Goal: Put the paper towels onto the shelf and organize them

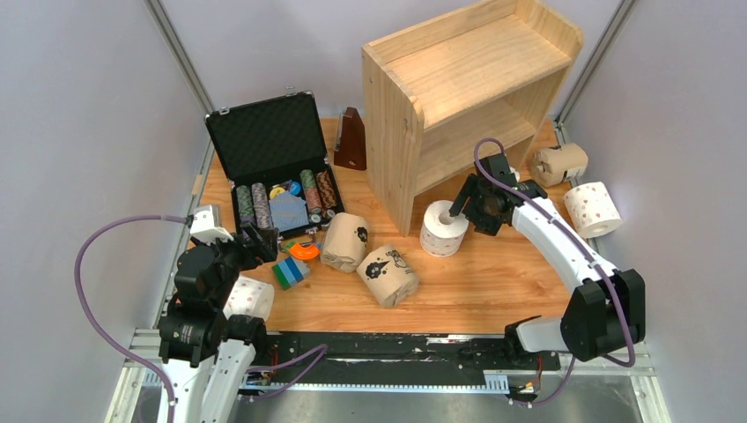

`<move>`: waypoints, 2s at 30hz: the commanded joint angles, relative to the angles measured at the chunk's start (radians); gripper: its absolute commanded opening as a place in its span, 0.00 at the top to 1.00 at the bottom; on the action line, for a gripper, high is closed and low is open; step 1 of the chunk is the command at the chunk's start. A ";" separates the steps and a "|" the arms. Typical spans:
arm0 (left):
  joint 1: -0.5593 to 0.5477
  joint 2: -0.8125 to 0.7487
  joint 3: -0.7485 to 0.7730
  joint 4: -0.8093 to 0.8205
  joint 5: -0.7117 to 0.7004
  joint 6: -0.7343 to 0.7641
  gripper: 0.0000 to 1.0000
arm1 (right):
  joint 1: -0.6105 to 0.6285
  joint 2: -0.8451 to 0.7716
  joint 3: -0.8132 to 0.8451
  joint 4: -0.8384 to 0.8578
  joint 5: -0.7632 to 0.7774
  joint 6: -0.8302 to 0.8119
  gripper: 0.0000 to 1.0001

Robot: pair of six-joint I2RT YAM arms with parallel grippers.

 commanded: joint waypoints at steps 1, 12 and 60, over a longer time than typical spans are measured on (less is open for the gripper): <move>-0.001 -0.002 0.027 0.002 0.003 0.016 0.00 | -0.004 0.028 0.039 0.037 0.041 0.061 0.33; -0.001 -0.003 0.032 -0.001 -0.001 0.023 0.00 | -0.004 0.068 0.022 0.058 -0.033 0.066 0.55; -0.072 -0.064 0.072 -0.034 -0.118 0.103 0.00 | -0.470 0.269 1.083 -0.267 -0.150 -0.058 0.86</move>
